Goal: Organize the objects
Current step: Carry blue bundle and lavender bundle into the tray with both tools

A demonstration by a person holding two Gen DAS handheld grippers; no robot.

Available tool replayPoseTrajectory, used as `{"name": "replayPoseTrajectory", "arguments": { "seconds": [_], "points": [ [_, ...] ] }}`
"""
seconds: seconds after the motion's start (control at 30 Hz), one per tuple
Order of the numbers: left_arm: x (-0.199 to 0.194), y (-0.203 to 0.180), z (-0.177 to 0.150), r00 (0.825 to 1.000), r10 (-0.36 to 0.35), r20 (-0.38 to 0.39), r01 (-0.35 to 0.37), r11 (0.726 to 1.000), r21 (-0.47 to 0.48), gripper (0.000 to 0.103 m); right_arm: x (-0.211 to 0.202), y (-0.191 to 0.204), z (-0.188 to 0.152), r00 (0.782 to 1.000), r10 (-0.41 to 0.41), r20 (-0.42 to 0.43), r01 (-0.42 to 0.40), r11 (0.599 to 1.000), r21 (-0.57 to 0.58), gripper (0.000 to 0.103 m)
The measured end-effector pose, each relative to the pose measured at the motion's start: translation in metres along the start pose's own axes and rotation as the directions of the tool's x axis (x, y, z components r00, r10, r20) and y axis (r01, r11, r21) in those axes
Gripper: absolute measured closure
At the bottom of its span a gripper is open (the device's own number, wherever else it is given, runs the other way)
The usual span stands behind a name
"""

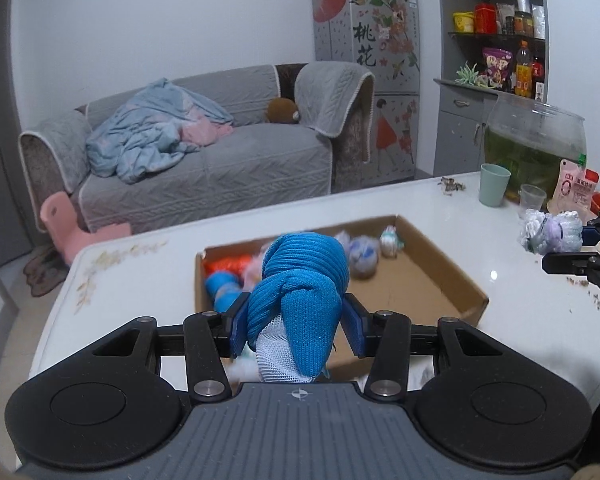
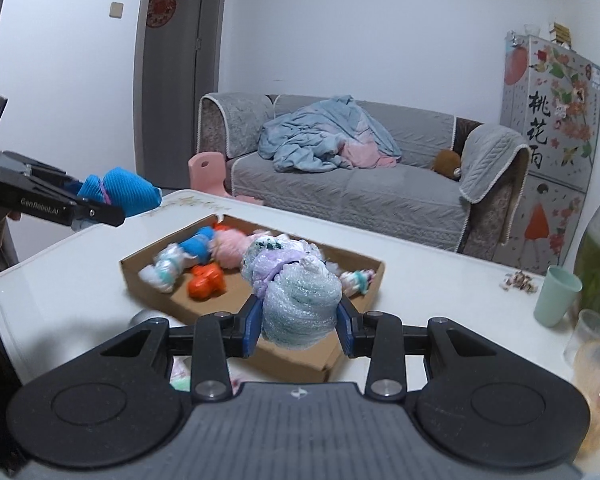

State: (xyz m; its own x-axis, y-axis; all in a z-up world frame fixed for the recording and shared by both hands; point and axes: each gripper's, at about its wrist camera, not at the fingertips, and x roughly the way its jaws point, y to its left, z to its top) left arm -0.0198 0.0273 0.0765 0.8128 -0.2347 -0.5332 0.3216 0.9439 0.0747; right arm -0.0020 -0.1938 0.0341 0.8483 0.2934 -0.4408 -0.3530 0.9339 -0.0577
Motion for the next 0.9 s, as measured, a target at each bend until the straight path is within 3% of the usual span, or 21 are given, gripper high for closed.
{"name": "replayPoseTrajectory", "arguments": {
  "seconds": [0.17,0.43,0.67,0.9],
  "points": [
    [0.032,-0.01,0.023,0.999,-0.047,-0.014,0.047,0.999,-0.014,0.049,0.018,-0.011,0.013,1.0,0.015,-0.011,-0.015,1.0,-0.014,0.068],
    [0.112,-0.04,0.032,0.983,-0.125,-0.132,0.119,0.992,-0.049,0.049,0.087,-0.017,0.026,0.992,0.064,-0.109,-0.07,0.996,-0.048,0.068],
    [0.169,-0.033,0.009,0.97,-0.089,-0.225,0.078,0.995,-0.058,0.049,0.148,-0.017,0.014,0.968,0.083,-0.237,-0.105,0.991,-0.082,0.068],
    [0.191,-0.011,-0.005,0.962,-0.04,-0.272,0.023,0.998,-0.063,0.049,0.183,-0.003,0.013,0.945,0.115,-0.305,-0.154,0.982,-0.108,0.068]
  ]
}}
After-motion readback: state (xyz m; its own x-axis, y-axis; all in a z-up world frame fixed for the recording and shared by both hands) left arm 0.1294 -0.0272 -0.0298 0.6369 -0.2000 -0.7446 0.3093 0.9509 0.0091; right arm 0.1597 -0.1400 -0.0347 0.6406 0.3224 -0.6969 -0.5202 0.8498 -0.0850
